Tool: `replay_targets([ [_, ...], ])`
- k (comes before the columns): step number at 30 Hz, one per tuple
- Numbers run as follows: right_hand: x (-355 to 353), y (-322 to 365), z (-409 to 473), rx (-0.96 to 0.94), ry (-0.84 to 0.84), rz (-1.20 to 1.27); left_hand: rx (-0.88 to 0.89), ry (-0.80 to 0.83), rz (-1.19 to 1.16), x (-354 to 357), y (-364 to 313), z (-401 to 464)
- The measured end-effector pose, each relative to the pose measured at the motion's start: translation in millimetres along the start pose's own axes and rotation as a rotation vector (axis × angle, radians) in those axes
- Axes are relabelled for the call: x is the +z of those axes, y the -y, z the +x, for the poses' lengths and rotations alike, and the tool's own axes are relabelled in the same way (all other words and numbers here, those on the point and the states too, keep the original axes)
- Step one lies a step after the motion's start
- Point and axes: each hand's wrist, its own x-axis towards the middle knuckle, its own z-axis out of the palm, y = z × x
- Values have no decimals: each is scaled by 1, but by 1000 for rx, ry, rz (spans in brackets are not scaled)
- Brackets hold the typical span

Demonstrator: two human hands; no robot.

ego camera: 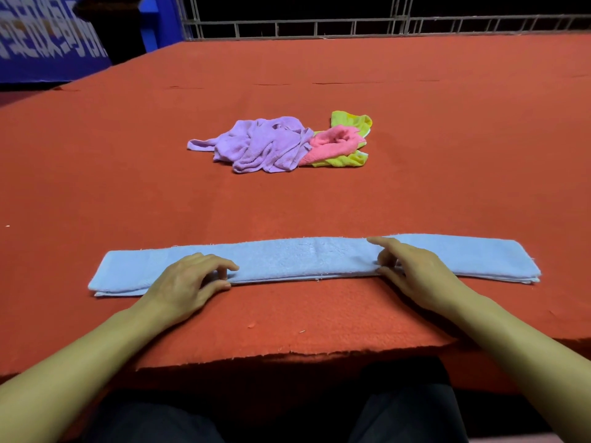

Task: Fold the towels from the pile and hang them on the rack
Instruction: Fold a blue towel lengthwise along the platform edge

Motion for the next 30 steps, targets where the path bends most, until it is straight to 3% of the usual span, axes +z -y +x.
replay_targets([
  [7, -9, -13, -16, 47, -11, -55, 36, 53, 41, 2, -1, 0],
  [19, -24, -23, -28, 36, 48, -77, -92, 64, 20, -2, -12, 0],
  [22, -25, -19, -22, 10, -1, -108, -45, -26, 125, 0, -29, 13],
  [25, -14, 7, 8, -36, -79, -128, 38, -129, 70, 18, -65, 48],
  [27, 8, 35, 36, -68, -78, -139, 25, -74, 34, 35, -86, 76],
  [30, 44, 62, 66, -81, 5, -186, -111, 148, 117, 56, -94, 96],
])
